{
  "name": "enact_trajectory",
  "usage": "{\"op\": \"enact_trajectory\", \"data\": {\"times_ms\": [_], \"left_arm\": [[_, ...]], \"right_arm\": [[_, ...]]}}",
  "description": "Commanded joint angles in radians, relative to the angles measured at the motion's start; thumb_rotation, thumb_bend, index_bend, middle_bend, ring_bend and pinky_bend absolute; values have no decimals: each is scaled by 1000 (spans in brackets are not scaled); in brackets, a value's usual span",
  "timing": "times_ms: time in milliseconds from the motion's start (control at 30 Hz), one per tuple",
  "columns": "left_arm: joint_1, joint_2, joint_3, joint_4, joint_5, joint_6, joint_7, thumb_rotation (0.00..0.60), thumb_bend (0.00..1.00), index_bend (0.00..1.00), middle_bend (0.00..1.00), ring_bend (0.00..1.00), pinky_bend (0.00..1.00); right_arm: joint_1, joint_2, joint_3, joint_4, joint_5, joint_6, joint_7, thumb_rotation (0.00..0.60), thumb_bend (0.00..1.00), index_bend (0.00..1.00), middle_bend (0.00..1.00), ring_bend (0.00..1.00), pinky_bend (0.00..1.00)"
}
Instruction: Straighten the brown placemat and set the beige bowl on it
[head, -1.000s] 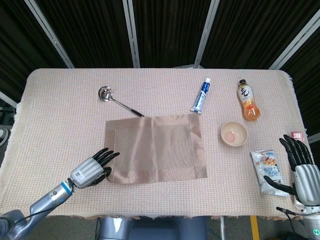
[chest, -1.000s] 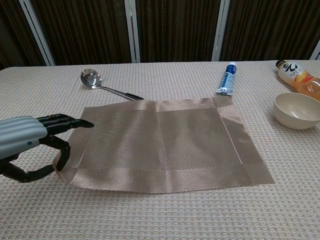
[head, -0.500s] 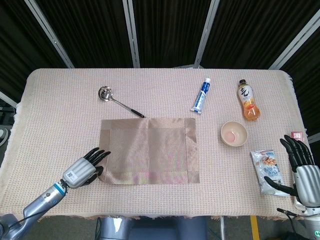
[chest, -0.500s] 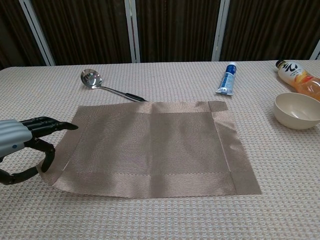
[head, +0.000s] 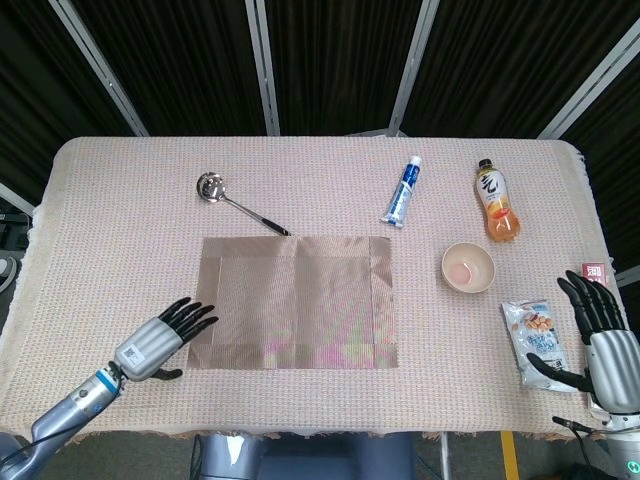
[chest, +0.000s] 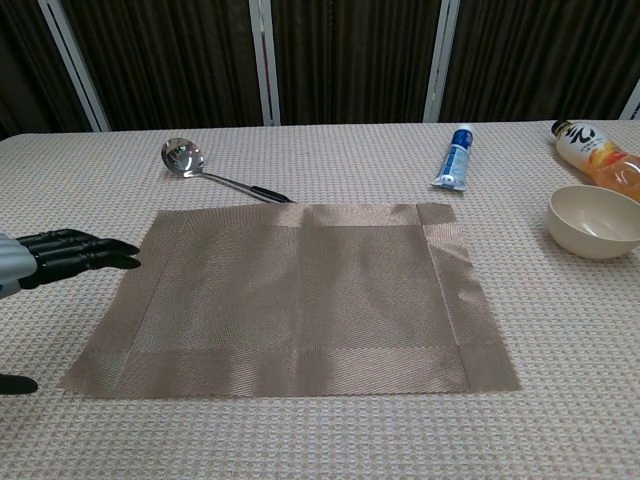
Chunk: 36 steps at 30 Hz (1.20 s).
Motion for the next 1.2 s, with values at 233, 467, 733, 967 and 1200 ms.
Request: {"op": "enact_trajectory", "data": {"times_ms": [233, 467, 733, 967, 1200], "left_arm": [[57, 150, -103, -139, -123, 124, 16, 600, 0, 0, 0, 0, 0], [104, 253, -222, -322, -408, 114, 145, 600, 0, 0, 0, 0, 0], [150, 270, -291, -397, -508, 203, 222, 600, 0, 0, 0, 0, 0], [182, 274, -297, -422, -486, 240, 255, 600, 0, 0, 0, 0, 0], [196, 270, -312, -410, -478, 244, 251, 600, 0, 0, 0, 0, 0]], "right_arm": [[35, -22, 5, 38, 57, -96, -23, 600, 0, 0, 0, 0, 0], [157, -76, 23, 126, 108, -311, -66, 600, 0, 7, 0, 0, 0], [281, -172, 45, 242, 178, -524, -122, 600, 9, 207, 0, 0, 0], [369, -269, 72, 349, 254, -655, -186, 600, 95, 265, 0, 0, 0], [414, -336, 83, 433, 316, -724, -235, 600, 151, 304, 0, 0, 0]]}}
